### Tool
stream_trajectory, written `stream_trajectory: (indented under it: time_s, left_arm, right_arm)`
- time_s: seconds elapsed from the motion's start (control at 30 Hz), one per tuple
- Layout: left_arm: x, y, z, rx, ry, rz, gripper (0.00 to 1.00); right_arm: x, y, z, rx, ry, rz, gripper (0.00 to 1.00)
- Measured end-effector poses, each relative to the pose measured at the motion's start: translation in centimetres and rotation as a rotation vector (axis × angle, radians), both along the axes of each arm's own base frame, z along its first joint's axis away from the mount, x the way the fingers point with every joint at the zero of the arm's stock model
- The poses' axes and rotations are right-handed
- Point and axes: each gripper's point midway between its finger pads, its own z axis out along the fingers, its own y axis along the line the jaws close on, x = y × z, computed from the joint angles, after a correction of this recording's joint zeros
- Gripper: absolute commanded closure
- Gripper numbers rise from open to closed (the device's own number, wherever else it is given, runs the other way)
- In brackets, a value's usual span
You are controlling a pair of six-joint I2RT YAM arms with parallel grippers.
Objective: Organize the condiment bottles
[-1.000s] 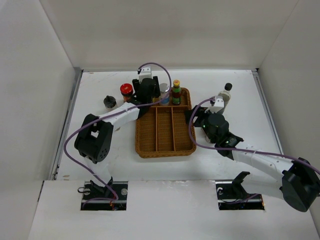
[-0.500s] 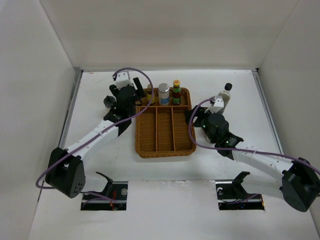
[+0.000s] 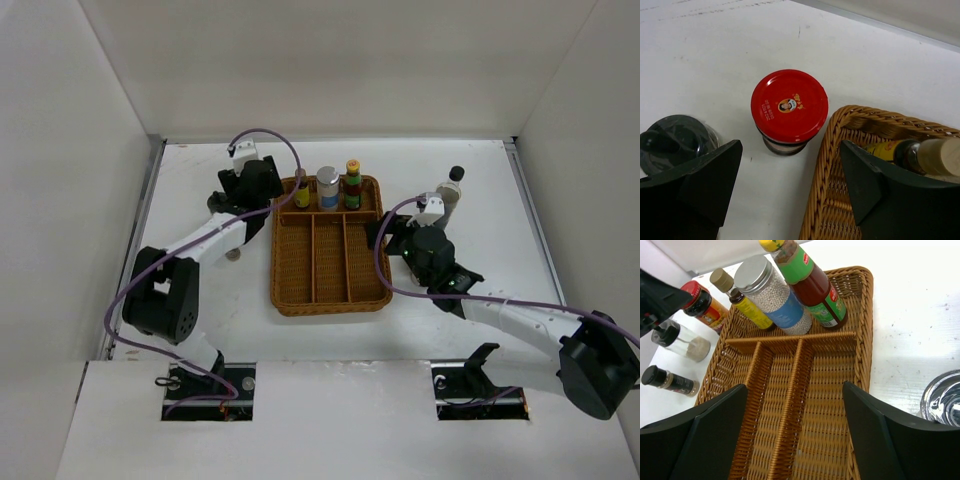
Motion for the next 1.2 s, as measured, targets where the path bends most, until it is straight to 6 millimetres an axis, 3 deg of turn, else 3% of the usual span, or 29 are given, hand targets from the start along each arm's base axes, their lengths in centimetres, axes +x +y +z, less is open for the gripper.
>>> stream_trajectory:
  time_s: [0.37, 0.67, 0.93, 1.07, 1.2]
  left_arm:
    - [4.1, 0.2, 0.0, 0.043, 0.002, 0.017, 0.22]
    - [4.5, 0.4, -3.1, 0.062, 0.068, 0.016, 0.22]
    - [4.7, 0.5, -3.3, 0.058, 0.068, 0.018, 0.60]
    - [4.3, 0.5, -3.1, 0.056, 0.063, 0.013, 0.65]
    - [1.8, 0.6, -2.3, 0.073, 0.075, -0.005, 0.65]
  right_arm:
    - [0.1, 0.2, -0.6, -0.008, 0.010, 0.004, 0.11]
    - [0.1, 0.3, -0.6, -0.009, 0.012, 0.007, 0.09]
    - [0.2, 0.4, -1.4, -0.021, 0.027, 0.007, 0.09]
    - [0.2, 0.4, -1.4, -0.021, 0.027, 0.007, 0.09]
    - [0.2, 0.4, -1.4, -0.021, 0.027, 0.008, 0.09]
